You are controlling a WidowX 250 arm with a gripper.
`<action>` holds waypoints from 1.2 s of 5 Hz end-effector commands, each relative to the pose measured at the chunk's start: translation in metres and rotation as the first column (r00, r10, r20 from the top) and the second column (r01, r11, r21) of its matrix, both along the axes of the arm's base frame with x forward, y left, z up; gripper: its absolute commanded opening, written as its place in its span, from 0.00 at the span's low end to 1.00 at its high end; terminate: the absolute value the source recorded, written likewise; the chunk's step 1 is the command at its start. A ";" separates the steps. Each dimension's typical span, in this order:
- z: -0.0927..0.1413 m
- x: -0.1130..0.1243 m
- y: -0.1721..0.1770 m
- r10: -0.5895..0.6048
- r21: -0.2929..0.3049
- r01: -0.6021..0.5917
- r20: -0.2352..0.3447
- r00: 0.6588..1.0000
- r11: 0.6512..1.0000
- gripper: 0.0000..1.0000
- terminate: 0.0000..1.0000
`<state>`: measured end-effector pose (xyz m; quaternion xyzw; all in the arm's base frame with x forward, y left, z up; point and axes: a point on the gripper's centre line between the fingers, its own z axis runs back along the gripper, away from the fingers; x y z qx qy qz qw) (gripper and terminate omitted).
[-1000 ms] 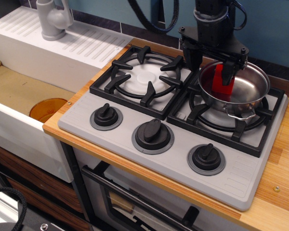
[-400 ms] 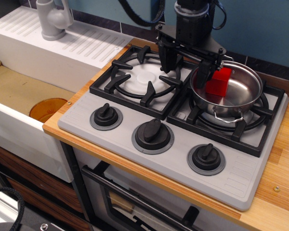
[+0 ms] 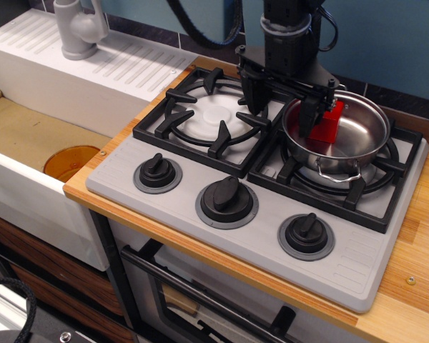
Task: Put redcube in pan and put pan on stove
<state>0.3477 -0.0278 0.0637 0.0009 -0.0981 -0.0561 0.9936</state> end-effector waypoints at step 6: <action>0.010 0.006 -0.018 0.008 -0.033 -0.007 0.033 0.999 0.999 0.00 0.00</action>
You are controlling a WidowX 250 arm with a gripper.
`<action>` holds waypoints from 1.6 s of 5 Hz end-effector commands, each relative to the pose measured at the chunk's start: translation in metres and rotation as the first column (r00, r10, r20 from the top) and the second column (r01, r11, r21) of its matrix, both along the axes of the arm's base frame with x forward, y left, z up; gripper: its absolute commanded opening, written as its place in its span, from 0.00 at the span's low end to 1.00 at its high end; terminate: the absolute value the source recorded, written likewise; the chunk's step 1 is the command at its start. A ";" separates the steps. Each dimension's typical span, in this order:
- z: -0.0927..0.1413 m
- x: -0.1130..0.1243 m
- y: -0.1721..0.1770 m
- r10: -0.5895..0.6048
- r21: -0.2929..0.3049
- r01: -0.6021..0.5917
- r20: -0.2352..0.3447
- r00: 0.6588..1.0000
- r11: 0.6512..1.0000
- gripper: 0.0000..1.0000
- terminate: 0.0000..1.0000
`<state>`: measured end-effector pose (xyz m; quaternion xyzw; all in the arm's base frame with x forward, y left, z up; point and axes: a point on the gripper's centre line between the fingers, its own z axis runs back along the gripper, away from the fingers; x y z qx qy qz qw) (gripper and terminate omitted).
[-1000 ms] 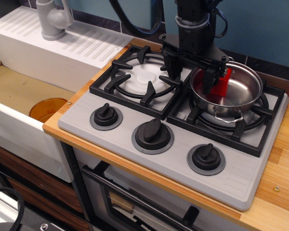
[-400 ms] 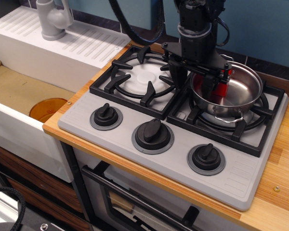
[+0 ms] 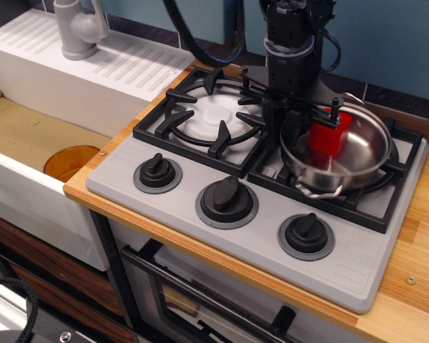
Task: Put redcube in pan and put pan on stove
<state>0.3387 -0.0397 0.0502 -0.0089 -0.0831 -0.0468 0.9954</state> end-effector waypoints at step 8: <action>0.106 0.027 0.040 -0.083 0.098 0.083 -0.011 0.997 0.992 0.00 0.00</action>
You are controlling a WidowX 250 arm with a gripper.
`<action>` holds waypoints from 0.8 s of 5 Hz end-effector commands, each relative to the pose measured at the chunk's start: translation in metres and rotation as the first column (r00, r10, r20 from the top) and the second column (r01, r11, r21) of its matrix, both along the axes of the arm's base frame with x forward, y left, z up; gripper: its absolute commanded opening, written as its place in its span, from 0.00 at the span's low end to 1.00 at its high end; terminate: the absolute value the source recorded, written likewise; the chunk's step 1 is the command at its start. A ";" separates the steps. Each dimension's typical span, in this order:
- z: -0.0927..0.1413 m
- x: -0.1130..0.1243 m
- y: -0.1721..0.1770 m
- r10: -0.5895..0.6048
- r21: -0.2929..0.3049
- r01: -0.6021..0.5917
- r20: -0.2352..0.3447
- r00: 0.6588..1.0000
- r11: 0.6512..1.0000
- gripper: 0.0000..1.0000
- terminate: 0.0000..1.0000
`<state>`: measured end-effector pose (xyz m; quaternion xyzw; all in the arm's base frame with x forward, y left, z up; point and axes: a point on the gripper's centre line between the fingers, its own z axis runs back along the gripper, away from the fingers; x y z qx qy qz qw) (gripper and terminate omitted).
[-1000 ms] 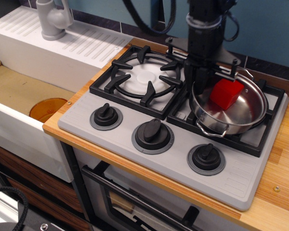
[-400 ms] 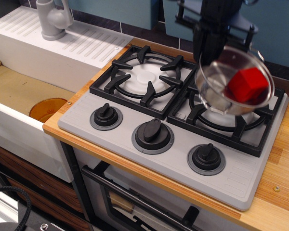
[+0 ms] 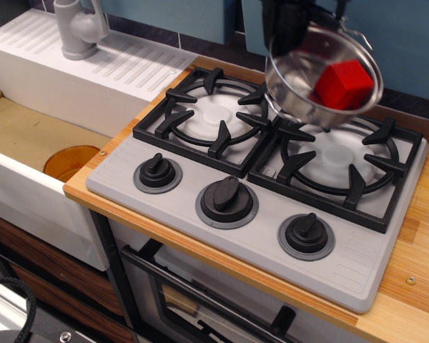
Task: Put redcube in pan and put pan on stove
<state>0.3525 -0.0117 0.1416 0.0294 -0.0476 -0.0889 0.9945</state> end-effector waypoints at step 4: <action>-0.007 0.027 0.075 -0.053 0.021 0.051 0.089 0.995 0.998 0.00 0.00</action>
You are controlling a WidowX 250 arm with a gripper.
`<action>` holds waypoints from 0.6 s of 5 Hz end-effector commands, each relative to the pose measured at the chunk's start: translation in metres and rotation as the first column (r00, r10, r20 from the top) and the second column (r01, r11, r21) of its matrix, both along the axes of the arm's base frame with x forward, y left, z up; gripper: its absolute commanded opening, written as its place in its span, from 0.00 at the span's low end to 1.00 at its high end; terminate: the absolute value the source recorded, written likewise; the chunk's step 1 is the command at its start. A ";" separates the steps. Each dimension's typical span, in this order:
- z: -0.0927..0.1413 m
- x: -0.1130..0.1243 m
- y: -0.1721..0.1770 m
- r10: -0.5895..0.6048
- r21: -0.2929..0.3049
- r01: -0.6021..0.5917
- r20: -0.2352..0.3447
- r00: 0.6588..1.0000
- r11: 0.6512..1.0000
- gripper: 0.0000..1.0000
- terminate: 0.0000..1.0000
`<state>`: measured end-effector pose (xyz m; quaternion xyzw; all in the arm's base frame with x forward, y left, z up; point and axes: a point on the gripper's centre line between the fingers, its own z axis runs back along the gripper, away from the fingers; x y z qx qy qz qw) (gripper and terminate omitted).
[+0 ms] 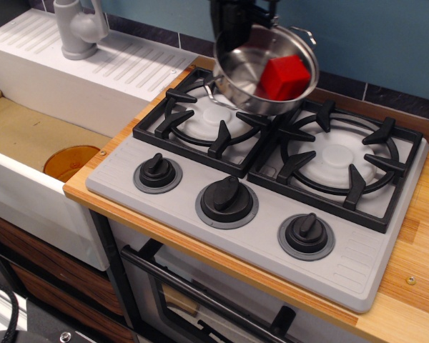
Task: Put redcube in pan and put pan on stove
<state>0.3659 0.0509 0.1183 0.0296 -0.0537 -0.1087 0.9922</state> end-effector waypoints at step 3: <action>-0.015 0.008 0.042 -0.020 0.013 0.019 0.117 0.993 1.000 0.00 0.00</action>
